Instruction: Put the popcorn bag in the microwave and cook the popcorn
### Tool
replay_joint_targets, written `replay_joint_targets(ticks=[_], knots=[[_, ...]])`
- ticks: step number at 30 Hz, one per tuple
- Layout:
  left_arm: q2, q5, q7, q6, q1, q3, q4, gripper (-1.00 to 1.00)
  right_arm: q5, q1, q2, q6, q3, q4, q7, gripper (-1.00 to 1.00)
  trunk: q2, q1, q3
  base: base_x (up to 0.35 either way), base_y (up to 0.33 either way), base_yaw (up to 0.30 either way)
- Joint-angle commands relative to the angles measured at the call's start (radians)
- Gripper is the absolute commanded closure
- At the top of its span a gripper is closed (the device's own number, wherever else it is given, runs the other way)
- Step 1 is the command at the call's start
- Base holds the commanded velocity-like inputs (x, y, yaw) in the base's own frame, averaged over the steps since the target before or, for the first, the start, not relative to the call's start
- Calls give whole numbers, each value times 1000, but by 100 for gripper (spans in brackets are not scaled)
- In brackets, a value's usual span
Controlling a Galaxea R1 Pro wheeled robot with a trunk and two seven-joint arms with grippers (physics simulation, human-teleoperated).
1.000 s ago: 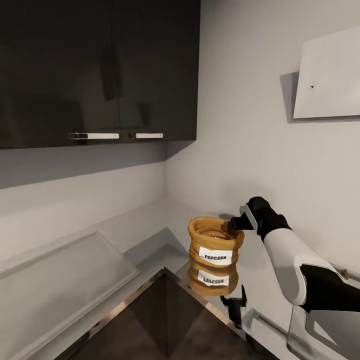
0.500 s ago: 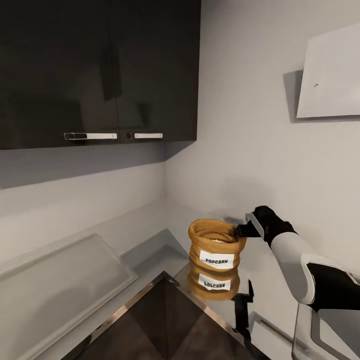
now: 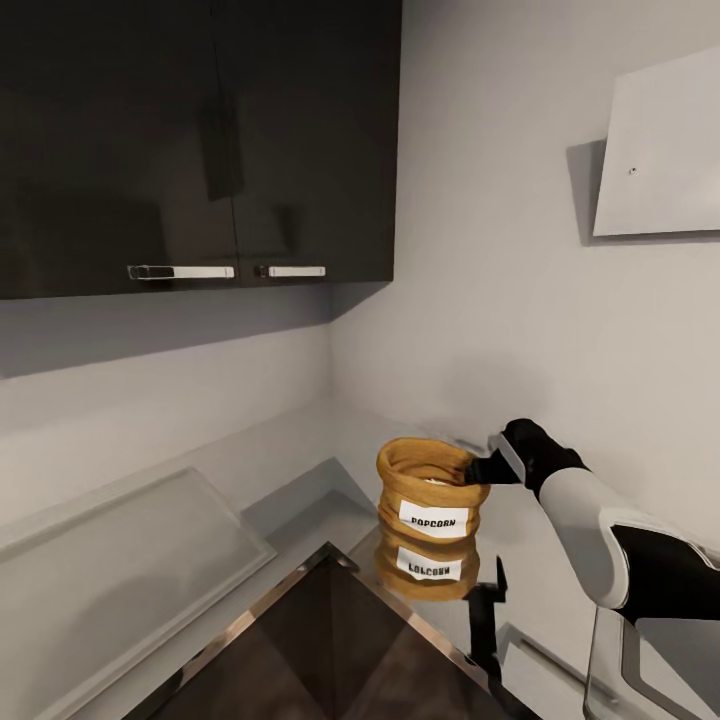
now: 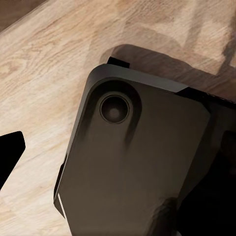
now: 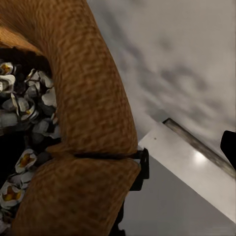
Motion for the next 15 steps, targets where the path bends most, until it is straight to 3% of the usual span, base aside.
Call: replay_joint_targets(ticks=[1,7,8,15], knots=[[0,4,3,-2,0,0,-1,-100,11,-1,0,4,-6,-1,9,-100,-1,0,-1,0,0,0],[0,4,3,-2,0,0,-1,-100,13,-1,-2,4,-6,-1,8,-100,-1,0,-1,0,0,0],[0,4,3,-2,0,0,-1,-100,13,-1,-1,4,-6,-1,7,100,-1,0,-1,0,0,0],[0,4,3,-2,0,0,0,-100,14,-1,-1,4,-6,-1,6,100,-1,0,-1,0,0,0]])
